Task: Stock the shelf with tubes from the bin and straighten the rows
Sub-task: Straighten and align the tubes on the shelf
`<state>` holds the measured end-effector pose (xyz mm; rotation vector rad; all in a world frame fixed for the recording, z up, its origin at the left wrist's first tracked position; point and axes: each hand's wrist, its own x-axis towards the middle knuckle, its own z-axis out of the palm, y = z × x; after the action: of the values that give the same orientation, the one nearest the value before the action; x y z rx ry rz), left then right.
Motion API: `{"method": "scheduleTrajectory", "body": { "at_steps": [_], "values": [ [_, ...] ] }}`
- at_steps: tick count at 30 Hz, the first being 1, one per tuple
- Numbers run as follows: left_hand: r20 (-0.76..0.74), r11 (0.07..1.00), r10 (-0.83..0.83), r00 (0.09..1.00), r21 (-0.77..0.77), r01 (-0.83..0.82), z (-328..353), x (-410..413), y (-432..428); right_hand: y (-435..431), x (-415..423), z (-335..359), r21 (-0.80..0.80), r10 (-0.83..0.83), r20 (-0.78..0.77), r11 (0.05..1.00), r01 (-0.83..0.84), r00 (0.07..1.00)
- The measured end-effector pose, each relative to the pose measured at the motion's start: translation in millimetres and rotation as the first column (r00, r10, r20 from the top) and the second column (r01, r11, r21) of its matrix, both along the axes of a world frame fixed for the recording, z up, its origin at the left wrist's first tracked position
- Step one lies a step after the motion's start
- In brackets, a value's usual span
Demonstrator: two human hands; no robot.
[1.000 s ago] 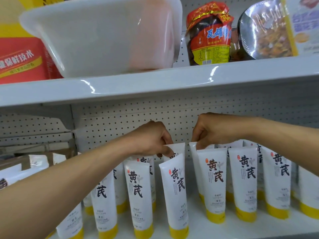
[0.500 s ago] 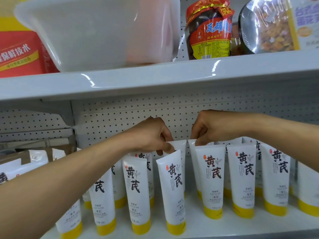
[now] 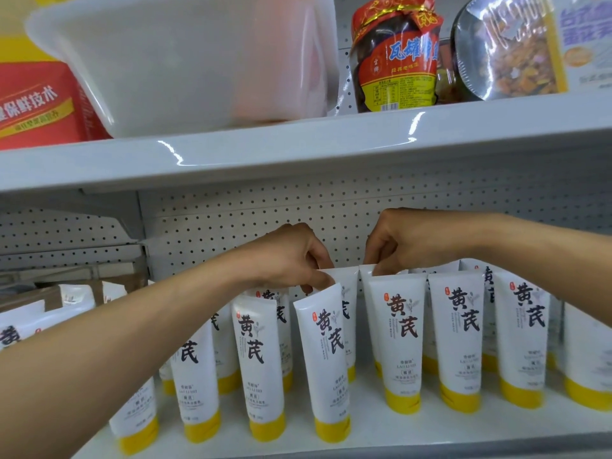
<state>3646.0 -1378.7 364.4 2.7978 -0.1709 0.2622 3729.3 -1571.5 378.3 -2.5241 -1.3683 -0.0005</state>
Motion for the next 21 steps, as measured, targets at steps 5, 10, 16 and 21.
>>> {"method": "scheduleTrajectory", "body": {
  "at_steps": [5,10,16,21],
  "values": [
    [-0.014,1.0,0.005,1.0,0.012,-0.004,1.8,-1.6,-0.2,-2.0,-3.1,1.9,0.018,-0.007,0.01,1.0,0.007,1.0],
    [0.08,1.0,0.019,0.997,-0.007,-0.019,5.9,-4.9,-0.7,-7.0,-8.1,4.3,0.137,0.001,0.075,0.991,-0.011,0.997],
    [0.283,0.999,0.028,0.959,0.03,-0.038,9.0,-31.8,-7.1,-21.0,-25.5,4.1,0.207,0.035,0.138,0.976,-0.064,0.99],
    [0.154,0.963,0.093,0.984,0.235,-0.128,6.3,-66.9,-21.8,-31.2,-42.4,-4.5,0.047,0.035,0.078,0.998,-0.038,0.996]
  ]
}}
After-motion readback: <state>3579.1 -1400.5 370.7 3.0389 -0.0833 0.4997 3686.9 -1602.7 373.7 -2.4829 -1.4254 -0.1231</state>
